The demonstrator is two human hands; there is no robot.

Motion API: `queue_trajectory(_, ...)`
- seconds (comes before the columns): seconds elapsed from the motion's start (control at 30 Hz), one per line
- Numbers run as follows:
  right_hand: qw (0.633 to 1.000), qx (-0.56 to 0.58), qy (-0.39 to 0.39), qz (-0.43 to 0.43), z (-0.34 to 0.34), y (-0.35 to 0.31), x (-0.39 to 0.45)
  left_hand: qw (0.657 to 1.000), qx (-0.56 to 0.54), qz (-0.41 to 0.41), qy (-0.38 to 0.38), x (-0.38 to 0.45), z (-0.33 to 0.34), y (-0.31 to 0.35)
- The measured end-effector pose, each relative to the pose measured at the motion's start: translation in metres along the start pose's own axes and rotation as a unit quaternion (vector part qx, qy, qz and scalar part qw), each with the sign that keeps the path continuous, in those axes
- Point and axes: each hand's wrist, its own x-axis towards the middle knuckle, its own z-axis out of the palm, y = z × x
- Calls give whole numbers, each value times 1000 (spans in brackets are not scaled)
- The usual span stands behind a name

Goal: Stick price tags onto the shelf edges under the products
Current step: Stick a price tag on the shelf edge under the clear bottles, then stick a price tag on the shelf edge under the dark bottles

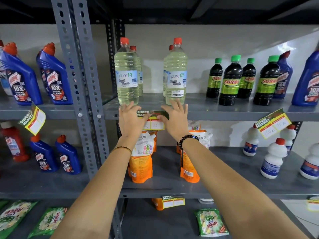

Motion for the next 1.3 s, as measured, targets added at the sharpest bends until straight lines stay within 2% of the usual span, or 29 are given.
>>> queue_trajectory(0.13, 998, -46, 31, -18, -32, 42, -27, 998, 3, 66, 20, -27, 25, 31)
queue_trajectory(0.33, 990, -126, 57, 19, -109, 137, -63, 988, -62, 136, -42, -82, 93, 127)
queue_trajectory(0.53, 979, -185, 68, 57, -187, 245, -72, 982, -92, 140, -86, -121, 171, 218)
queue_trajectory(0.7, 979, -197, 40, 31, -224, 308, -62, 987, -59, 128, -81, -128, 214, 264)
queue_trajectory(0.9, 981, -190, -22, -26, -231, 327, -45, 996, -33, 69, -43, -127, 231, 286)
queue_trajectory(1.1, 987, -141, -5, -81, -229, 327, -34, 998, -31, 52, -23, -127, 233, 289)
queue_trajectory(1.3, 987, -129, 10, -93, -230, 326, -30, 998, -10, 68, -9, -123, 230, 289)
